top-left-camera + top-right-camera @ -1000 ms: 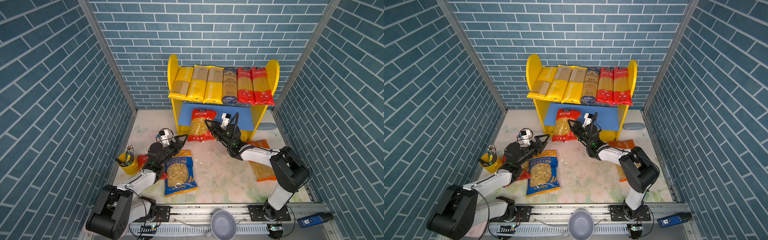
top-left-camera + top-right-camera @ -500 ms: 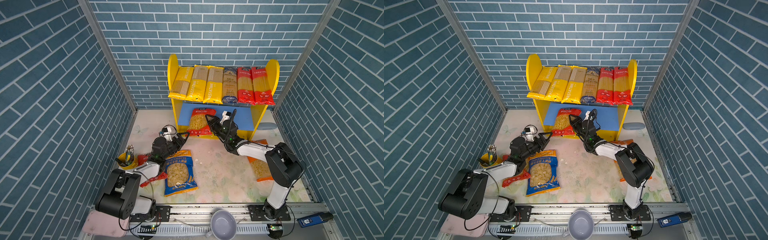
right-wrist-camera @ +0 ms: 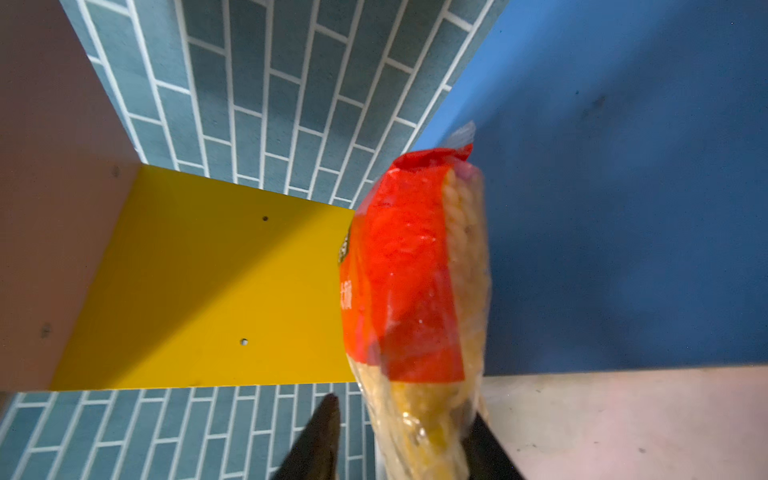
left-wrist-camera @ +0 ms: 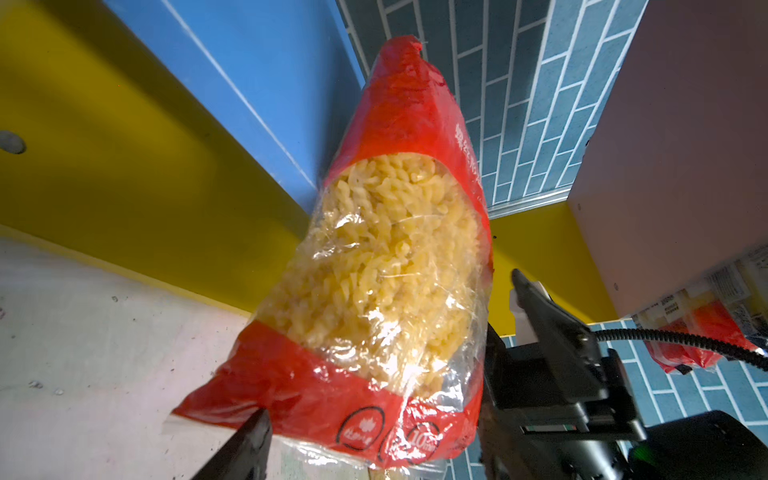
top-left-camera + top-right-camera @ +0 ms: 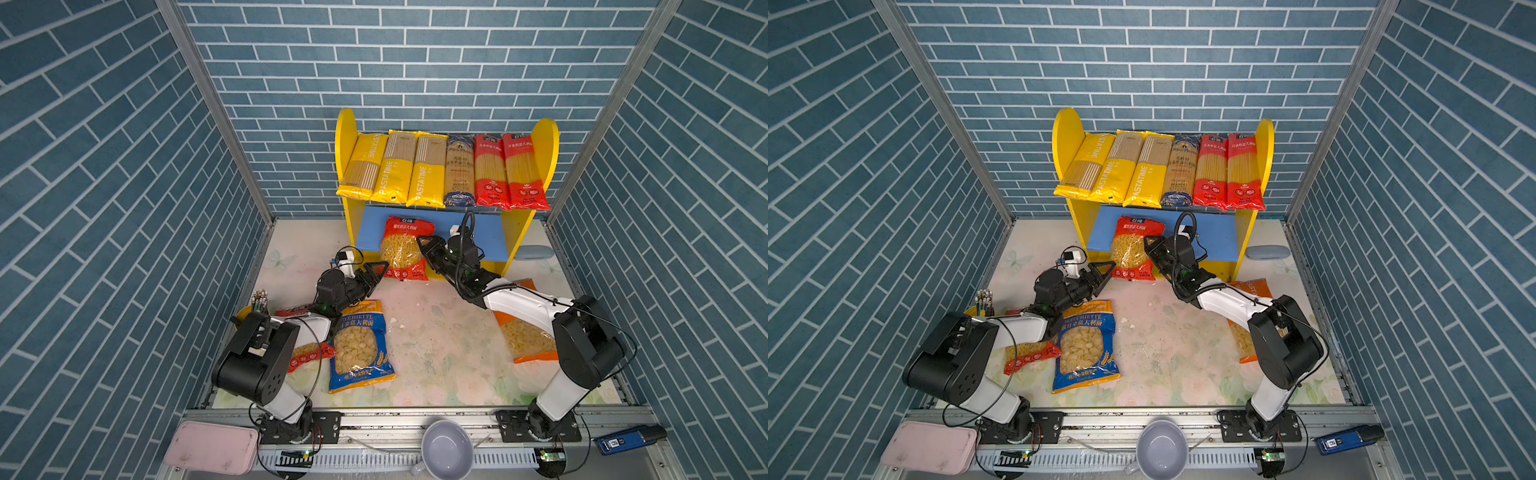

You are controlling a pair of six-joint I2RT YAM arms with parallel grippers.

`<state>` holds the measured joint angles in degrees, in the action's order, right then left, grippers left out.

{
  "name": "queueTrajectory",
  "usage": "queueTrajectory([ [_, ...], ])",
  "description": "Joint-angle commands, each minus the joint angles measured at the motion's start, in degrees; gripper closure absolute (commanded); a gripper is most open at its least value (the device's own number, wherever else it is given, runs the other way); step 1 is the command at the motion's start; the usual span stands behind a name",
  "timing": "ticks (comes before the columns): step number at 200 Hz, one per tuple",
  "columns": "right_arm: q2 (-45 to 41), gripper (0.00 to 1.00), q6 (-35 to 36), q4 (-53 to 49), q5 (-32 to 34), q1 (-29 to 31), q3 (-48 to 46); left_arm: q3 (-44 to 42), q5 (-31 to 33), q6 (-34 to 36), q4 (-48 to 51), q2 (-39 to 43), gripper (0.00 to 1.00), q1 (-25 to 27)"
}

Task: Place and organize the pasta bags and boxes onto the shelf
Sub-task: 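Push the red fusilli bag into the lower shelf with both grippers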

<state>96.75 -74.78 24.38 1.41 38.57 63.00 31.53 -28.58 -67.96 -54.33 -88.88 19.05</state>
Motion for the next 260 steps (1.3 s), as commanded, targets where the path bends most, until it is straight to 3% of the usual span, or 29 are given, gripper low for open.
queueTrajectory([
  [1,-0.06,0.7,0.85,-1.22,-0.99,-0.25,2.51,-0.81,-0.43,2.74,1.77,3.94,0.19,0.29],
  [18,1.51,0.82,-0.61,2.33,-1.41,-0.5,2.56,-2.26,-0.08,3.72,3.57,5.89,0.16,-0.59],
  [44,3.97,0.89,-4.51,10.77,-1.96,-0.95,2.15,-4.71,-0.38,3.5,3.52,7.55,0.12,-4.08],
  [120,10.42,0.95,-15.77,22.08,7.16,0.52,6.15,-4.06,-1.09,4.15,5.2,8.54,0.1,-6.41],
  [168,13.98,0.99,-19.1,19.03,12.89,2.59,11.32,-2.38,-0.93,4.51,4.74,6.01,0.1,-6.57],
  [209,15.22,0.94,-18.36,15.85,13.14,3.02,12.23,0.75,-1.83,2.87,0.24,0.84,0.1,-5.32],
  [260,9.79,0.66,-13.48,11.81,10.3,2.83,7.29,2.86,-2.1,-0.46,-6.32,-4.36,0.15,-4.72],
])
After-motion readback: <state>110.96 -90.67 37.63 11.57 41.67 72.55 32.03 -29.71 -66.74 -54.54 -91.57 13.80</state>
